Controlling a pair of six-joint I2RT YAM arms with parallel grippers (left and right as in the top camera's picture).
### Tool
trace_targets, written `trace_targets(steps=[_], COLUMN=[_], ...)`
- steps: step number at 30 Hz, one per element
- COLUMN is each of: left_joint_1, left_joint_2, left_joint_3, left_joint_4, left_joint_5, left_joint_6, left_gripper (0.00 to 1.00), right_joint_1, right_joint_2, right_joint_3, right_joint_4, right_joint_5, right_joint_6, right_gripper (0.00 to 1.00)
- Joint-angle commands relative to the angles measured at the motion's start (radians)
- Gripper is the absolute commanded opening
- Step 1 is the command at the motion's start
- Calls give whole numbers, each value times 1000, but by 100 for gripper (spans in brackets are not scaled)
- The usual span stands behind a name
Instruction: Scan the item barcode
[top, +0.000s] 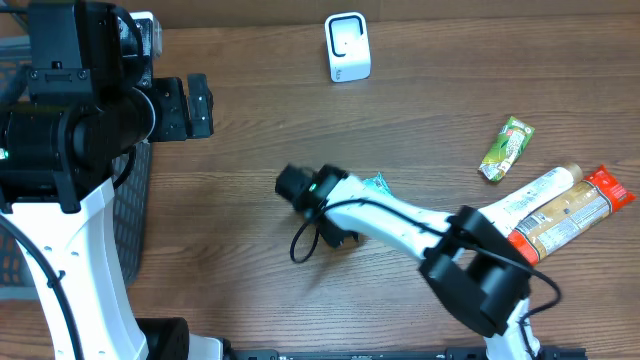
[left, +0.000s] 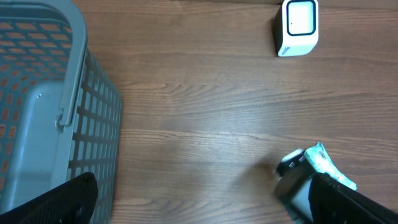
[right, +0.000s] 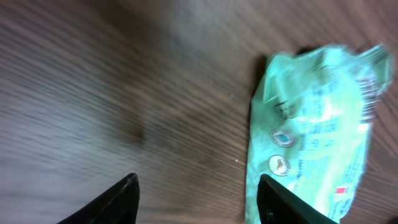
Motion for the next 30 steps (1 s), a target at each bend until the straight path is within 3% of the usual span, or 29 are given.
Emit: trace_targets(steps=[1,4,7,8,17,24,30], left_joint_1=[0,0,0,0,0,0,0], left_joint_2=[-1,-1,-1,-1,-1,-1,-1], left_joint_3=[2,2,2,2,2,2,2], left_joint_4=[4,4,3,3,4,3,3], left_joint_5=[9,9,9,9,9,9,9], left_joint_6=[19,19,19,19,19,19,19], left_gripper=[99,100,100,100,100,100,100], right_joint_1=[-116,-220,-308,-327,-361,-361,-361], right_joint_2=[-163,-198,-198,-198,-198,-197,-194], right_joint_3=[80,79,60,42,-210,-399,-531], right_joint_4=[-9,-34,-61,-56,188,447,594], right_joint_5=[-170,-215,-287,-320,-371,-370,-372], right_joint_6=[2,2,7,6,37,37,37], right_gripper=[58,45,23,22,24,40,41])
